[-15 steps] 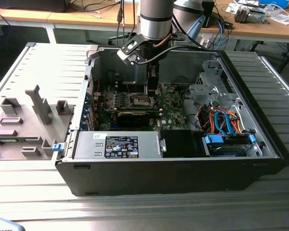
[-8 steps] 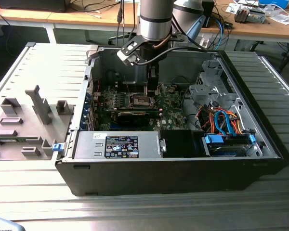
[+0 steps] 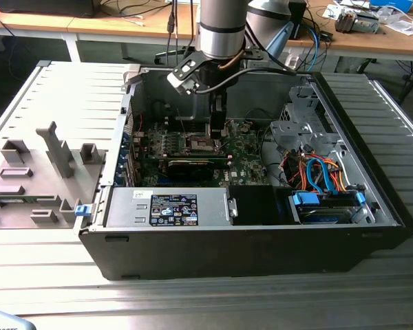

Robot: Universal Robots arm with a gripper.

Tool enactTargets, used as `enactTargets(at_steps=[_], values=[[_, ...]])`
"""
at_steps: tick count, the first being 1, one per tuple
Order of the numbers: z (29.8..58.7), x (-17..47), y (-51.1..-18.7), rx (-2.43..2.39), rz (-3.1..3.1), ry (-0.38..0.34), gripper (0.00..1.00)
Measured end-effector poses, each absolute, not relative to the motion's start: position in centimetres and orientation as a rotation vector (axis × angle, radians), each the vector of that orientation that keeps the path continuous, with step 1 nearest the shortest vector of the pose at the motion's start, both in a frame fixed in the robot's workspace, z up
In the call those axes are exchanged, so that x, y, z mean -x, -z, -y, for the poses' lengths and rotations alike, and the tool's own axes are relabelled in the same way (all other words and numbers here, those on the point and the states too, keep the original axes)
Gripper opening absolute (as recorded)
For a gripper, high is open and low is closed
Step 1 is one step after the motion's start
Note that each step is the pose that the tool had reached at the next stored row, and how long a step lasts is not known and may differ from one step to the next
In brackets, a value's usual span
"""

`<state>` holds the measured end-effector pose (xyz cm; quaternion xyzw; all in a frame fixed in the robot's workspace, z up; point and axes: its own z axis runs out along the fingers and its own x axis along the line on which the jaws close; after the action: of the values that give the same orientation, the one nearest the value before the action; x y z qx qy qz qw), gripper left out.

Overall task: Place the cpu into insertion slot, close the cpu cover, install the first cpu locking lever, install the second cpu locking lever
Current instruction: 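Place the cpu into insertion slot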

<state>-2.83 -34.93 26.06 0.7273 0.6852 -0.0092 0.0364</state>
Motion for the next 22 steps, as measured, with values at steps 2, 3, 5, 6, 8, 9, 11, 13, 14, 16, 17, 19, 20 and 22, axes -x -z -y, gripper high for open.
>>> enactTargets(at_steps=[2,3,5,6,8,9,11,13,14,16,17,19,20,22], values=[[34.93,2.84,-26.02,-2.234,-2.104,0.028,0.54],[34.93,2.84,-26.01,-2.234,-2.104,0.028,0.54],[34.93,2.89,-25.82,-2.234,-2.104,0.028,0.54],[34.93,2.89,-25.80,-2.234,-2.104,0.028,0.54],[34.93,2.91,-25.76,-2.234,-2.104,0.028,0.54],[34.93,2.92,-25.73,-2.234,-2.104,0.028,0.54],[34.93,2.94,-25.69,-2.234,-2.104,0.028,0.54],[34.93,2.95,-25.66,-2.233,-2.104,0.028,0.54],[34.93,2.96,-25.64,-2.234,-2.104,0.028,0.54],[34.93,2.97,-25.60,-2.233,-2.104,0.028,0.54],[34.93,2.98,-25.59,-2.233,-2.104,0.028,0.54],[34.93,3.00,-25.54,-2.234,-2.104,0.028,0.54],[34.93,3.00,-25.53,-2.233,-2.104,0.028,0.54],[34.93,3.01,-25.49,-2.233,-2.104,0.028,0.54]])
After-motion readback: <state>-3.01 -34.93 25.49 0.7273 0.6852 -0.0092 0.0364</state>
